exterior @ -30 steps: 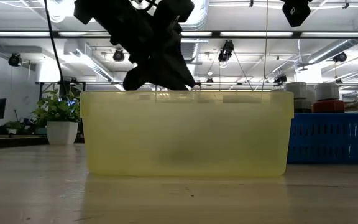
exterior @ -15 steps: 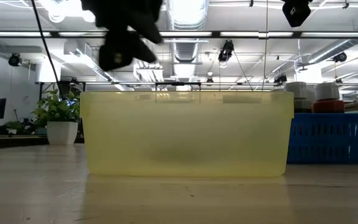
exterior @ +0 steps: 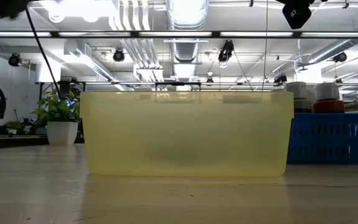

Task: Pick & Place Paint Supplies
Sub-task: Put the silver and black eye groomer brush into the yellow bin

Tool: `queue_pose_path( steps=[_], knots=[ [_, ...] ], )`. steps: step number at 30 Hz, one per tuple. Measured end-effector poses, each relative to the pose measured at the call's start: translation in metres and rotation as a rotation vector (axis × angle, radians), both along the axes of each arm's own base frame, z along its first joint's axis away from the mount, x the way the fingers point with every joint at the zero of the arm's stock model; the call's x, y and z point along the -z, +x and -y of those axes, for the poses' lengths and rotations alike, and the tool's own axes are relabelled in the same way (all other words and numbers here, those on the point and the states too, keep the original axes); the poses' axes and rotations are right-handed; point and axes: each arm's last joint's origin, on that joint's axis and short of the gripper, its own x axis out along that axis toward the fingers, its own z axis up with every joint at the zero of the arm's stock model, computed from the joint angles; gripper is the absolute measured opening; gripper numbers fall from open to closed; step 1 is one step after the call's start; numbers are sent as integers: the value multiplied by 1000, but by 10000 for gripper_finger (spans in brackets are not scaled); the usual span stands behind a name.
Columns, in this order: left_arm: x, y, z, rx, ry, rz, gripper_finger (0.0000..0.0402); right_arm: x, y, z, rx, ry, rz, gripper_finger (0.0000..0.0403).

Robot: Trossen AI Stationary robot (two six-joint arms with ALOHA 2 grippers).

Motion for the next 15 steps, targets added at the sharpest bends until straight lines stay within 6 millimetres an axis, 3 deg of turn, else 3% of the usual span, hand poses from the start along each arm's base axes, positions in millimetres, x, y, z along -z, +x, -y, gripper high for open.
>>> queue_pose_path(
  steps=[3, 7, 15],
  knots=[
    [12, -15, 9, -33, 15, -68, 104, 0, 0, 0, -3, -13, 1, 180],
    [29, -19, 12, -41, -31, -3, 104, 1, 0, 0, -4, -19, 1, 180],
    [68, -33, 0, -179, -55, 0, 104, 1, 0, 0, -9, 15, -3, 180]
  ],
)
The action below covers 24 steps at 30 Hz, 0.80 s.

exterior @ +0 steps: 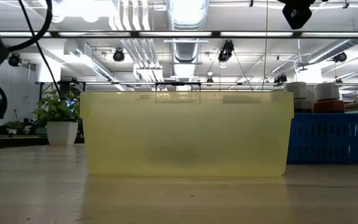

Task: Pick & Place Paint Supplies
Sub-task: Put the silver and black eye groomer brush into the yellow bin

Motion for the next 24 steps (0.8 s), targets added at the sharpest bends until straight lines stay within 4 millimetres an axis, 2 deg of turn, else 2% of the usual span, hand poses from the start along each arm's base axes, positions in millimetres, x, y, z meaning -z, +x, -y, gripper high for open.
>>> queue_pose_path(
  steps=[12, 24],
  knots=[
    [8, -12, -5, -34, 85, -122, 104, 1, 0, 0, -9, 18, -10, 180],
    [8, -15, -4, -38, 95, -137, 104, 1, 0, 0, -10, 12, -10, 180]
  ],
)
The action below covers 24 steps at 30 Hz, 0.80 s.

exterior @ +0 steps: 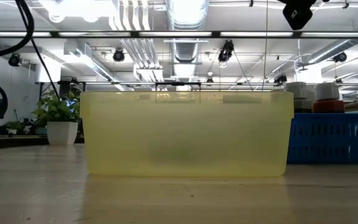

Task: Pick & Place Paint Supplies
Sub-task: Put the silver and black eye groomer brush into the yellow bin

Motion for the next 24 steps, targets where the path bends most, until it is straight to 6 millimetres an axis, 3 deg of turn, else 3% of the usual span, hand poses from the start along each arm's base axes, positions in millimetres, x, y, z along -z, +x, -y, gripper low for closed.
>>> queue_pose_path(
  steps=[24],
  knots=[
    [23, 7, 16, 28, -31, -31, 104, 2, 0, 0, -1, -14, -10, 180]
  ],
)
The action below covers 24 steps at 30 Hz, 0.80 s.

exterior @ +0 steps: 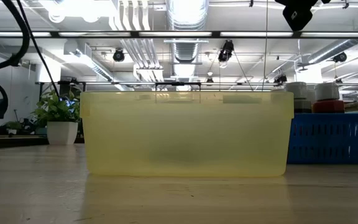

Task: Pick & Place Paint Supplies
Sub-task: Put the silver and black eye groomer brush into the yellow bin

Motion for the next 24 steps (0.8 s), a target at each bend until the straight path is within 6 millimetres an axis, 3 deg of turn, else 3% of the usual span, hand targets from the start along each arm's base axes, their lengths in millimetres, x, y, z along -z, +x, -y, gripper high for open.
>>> queue_pose_path(
  steps=[13, 16, 20, 24],
  knots=[
    [7, 4, 2, -16, 19, 21, 102, 0, 0, 0, 8, 16, -3, 180],
    [7, 3, 2, -16, 24, 24, 76, 0, 0, 0, 9, 16, -3, 180],
    [7, 5, 3, -21, 28, 62, 12, 0, 0, 0, 9, 16, -3, 180],
    [7, 7, 3, -32, 25, 91, 5, 0, 0, 0, 11, 15, -2, 180]
  ],
)
